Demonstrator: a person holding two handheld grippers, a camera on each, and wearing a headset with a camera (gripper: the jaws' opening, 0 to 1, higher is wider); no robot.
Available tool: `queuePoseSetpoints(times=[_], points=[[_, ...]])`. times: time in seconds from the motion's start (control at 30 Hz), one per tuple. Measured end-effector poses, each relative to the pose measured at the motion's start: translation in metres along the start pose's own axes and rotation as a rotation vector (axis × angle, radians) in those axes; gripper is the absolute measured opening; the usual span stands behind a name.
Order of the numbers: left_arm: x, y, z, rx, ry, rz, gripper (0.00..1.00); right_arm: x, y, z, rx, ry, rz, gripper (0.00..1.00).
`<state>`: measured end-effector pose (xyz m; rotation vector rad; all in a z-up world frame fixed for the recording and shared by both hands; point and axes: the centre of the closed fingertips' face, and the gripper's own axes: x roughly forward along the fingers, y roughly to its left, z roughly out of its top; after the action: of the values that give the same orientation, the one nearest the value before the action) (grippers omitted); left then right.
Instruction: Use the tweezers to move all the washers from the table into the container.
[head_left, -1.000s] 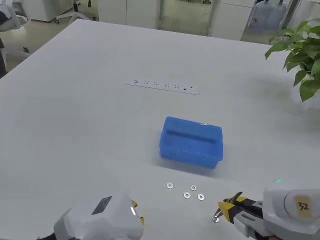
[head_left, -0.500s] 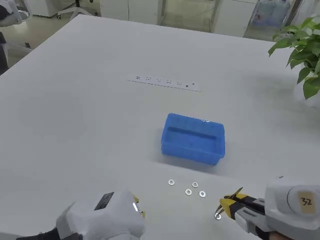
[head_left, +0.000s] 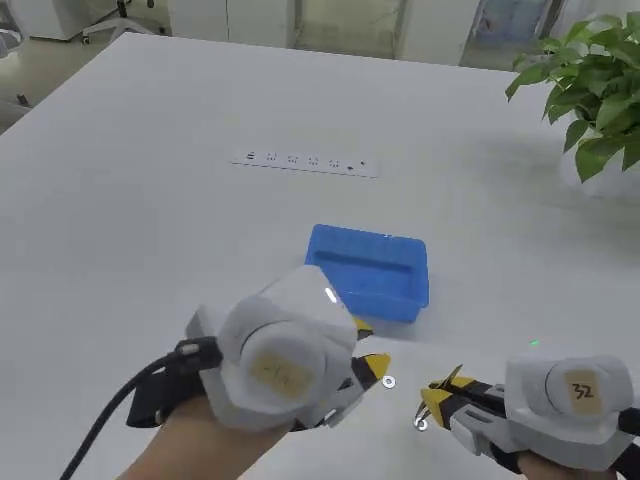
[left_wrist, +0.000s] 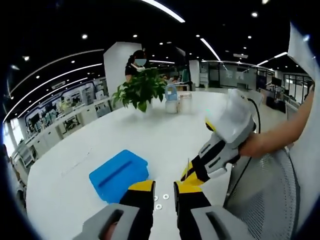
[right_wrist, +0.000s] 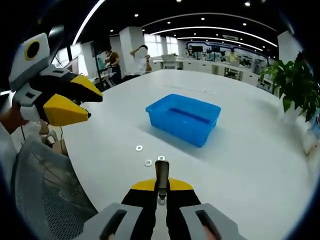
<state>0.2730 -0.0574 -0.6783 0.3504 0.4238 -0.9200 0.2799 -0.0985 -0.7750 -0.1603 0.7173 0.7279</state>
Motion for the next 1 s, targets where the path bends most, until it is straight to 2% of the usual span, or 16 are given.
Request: queuePoseSetpoints(times=[0.07,0.13,0.17,0.2,0.23,0.3,0.53,0.6,0.63,0.7,0.8,0.83,0.9,1.0], points=[[0.012,-0.008,0.005,0.022,-0.002,-0.04,0.16,0.0,0.0,0.0,-0.001,-0.001,-0.001,0.02],[0.022,-0.018,0.006,0.02,0.0,-0.088,0.17,0.0,0.0,0.0,-0.003,-0.002,-0.001,0.02],[0.029,-0.027,0.01,0.0,-0.026,-0.133,0.2,0.0,0.001,0.0,-0.007,-0.002,-0.001,0.02],[0.035,-0.031,0.006,-0.02,-0.014,-0.156,0.2,0.0,0.001,0.0,-0.007,-0.002,-0.001,0.02],[0.041,-0.034,0.002,0.002,0.008,-0.17,0.2,0.0,0.001,0.0,-0.008,-0.002,-0.001,0.02],[0.05,-0.035,0.0,0.052,0.01,-0.171,0.17,0.001,0.001,0.0,-0.009,-0.003,0.0,0.02],[0.065,-0.035,-0.009,0.088,0.042,-0.191,0.03,0.002,0.002,0.0,-0.016,-0.005,0.002,0.02],[0.065,-0.039,-0.008,0.095,0.041,-0.225,0.0,0.002,0.001,0.0,-0.009,-0.006,0.0,0.02],[0.065,-0.039,-0.008,0.091,0.037,-0.223,0.0,0.002,0.0,0.0,-0.006,-0.005,0.0,0.02],[0.065,-0.04,-0.007,0.115,0.021,-0.259,0.0,0.001,-0.001,0.0,0.004,-0.007,0.004,0.02],[0.062,-0.041,-0.008,0.188,0.015,-0.33,0.0,0.001,-0.001,0.0,-0.004,-0.004,0.007,0.02],[0.061,-0.04,-0.008,0.171,0.021,-0.336,0.0,0.001,0.0,0.0,0.001,-0.005,0.018,0.02],[0.06,-0.039,-0.008,0.181,0.026,-0.377,0.0,0.002,0.001,0.0,-0.004,-0.003,0.031,0.03],[0.061,-0.039,-0.007,0.201,0.042,-0.387,0.0,0.004,0.002,0.0,-0.05,0.008,0.025,0.02]])
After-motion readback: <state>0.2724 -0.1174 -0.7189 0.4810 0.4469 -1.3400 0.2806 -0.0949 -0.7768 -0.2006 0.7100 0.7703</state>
